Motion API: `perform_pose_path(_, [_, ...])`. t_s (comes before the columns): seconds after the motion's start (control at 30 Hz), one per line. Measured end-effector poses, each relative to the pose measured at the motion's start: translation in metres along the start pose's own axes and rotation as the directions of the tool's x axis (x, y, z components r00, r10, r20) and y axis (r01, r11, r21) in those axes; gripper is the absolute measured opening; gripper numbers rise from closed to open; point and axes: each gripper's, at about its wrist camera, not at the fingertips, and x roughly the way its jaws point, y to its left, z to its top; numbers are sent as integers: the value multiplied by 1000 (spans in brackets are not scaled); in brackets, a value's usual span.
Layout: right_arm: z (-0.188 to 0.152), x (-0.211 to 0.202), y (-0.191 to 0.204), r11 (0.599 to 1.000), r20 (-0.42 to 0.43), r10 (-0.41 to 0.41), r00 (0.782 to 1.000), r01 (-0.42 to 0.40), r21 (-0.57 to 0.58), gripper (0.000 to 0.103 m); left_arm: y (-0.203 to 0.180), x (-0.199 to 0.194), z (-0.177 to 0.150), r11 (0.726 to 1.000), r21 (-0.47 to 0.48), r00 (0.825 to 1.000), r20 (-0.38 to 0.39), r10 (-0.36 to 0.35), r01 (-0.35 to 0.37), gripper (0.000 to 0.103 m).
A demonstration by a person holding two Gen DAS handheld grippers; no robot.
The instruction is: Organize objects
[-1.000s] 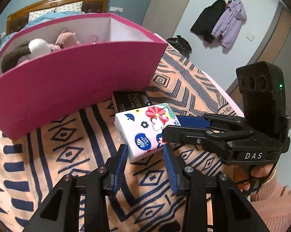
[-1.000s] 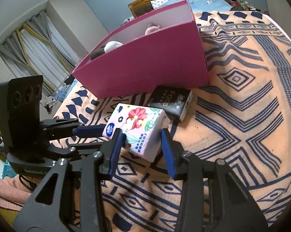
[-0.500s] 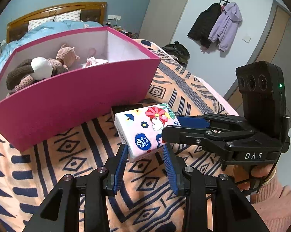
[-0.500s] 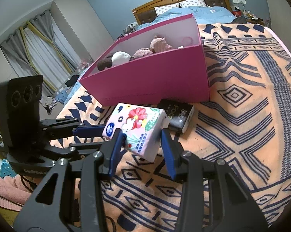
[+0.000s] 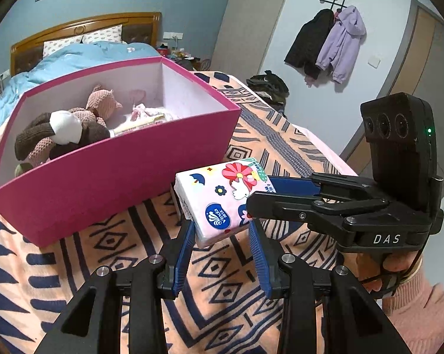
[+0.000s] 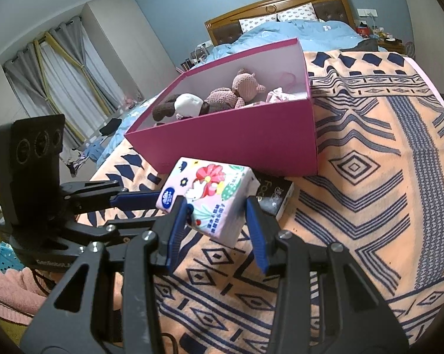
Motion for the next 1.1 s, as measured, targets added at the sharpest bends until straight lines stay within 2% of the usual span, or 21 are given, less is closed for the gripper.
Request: perform_pose_path(1.1, [33, -5, 3, 999, 58, 3, 998, -1, -36, 44, 9, -8, 31, 1000, 4, 998, 60, 19, -20, 37])
